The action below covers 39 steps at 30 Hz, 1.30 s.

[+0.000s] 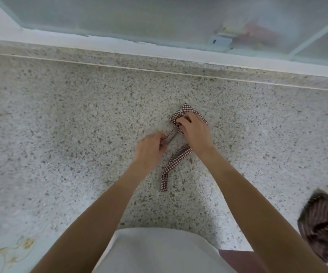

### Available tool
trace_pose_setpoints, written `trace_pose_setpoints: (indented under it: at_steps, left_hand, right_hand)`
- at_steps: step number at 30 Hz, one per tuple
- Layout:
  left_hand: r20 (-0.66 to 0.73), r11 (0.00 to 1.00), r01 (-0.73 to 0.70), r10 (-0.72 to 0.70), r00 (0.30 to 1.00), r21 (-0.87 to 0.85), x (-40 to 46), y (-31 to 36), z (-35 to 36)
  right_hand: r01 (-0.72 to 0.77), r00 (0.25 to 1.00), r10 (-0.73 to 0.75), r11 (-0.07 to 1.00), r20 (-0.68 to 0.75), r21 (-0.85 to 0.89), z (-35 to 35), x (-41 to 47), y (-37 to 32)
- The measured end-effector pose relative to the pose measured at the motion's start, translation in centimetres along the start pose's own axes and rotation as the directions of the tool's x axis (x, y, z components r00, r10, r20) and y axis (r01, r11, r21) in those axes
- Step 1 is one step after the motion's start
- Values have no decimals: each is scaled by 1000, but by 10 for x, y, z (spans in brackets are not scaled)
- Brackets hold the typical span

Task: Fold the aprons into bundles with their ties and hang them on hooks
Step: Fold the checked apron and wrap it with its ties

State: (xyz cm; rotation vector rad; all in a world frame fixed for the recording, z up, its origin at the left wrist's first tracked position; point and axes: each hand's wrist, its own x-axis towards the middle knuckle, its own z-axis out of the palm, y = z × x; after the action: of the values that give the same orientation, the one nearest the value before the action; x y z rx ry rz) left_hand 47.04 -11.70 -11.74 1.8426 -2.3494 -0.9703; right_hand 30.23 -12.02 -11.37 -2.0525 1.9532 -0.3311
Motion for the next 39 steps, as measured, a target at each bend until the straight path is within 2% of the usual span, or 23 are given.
trace_pose_setpoints:
  at_steps: [2,4,6,8,9,12,18,22,25,29,31,32,33,34,35,36,37,39]
  left_hand:
    - [-8,999,14,-14,1000,-47,-2,-4,-3]
    - [-52,999,9,-11,999,-49,-2,-8,-9]
    - [-175,997,-80,82,981,17,-2,-12,-13]
    - [-315,980,-186,199,928,72,-7,-14,-14]
    - [-339,969,-234,249,907,84,-9,-13,-13]
    - [-287,959,-264,283,915,103,-13,-14,-2]
    - [-247,980,-163,187,951,116,-11,-17,3]
    - [-194,987,-99,123,973,129,-8,-19,-4]
    - [-212,991,-81,102,972,105,-5,-18,-9]
    - [-207,997,-51,63,976,61,1,-2,-24]
    - [-175,984,-24,-8,985,-178,1,8,-33]
    - [-136,936,3,-55,989,-351,0,10,-34]
    - [-98,834,36,-108,989,-550,-1,9,-34]
    - [-52,682,94,-190,980,-726,-1,6,-31]
    - [17,525,164,-272,962,-835,-2,2,-29]
    - [89,415,228,-328,941,-881,-3,-2,-26]
    - [138,391,275,-343,929,-878,-4,-5,-24]
    - [148,557,282,-273,950,-781,-5,-11,-20]
  right_hand:
    - [44,999,-45,998,-24,-42,1,2,-4]
    - [142,987,-152,979,-57,-147,-1,3,-7]
    - [248,964,-262,947,-44,-204,-3,2,-8]
    - [342,937,-350,918,-5,-199,-5,2,-9]
    - [376,924,-382,906,10,-192,-7,2,-9]
    - [430,903,-423,893,78,-134,-5,5,-10]
    - [321,931,-313,947,186,-17,1,14,-10]
    - [357,912,-346,934,219,-13,1,14,-9]
    - [378,893,-368,926,258,12,0,10,-6]
    - [445,875,-430,896,221,-16,1,4,-4]
    - [399,900,-397,917,181,27,1,2,-8]
    - [341,921,-349,937,171,77,-1,1,-12]
    - [268,942,-290,953,165,143,-2,1,-16]
    - [177,962,-214,961,171,212,-5,1,-19]
    - [74,972,-130,961,196,267,-7,3,-22]
    - [-27,966,-51,955,255,294,-10,5,-25]
    - [-112,943,7,949,333,296,-12,7,-26]
    - [-264,881,89,907,464,327,-15,10,-29]
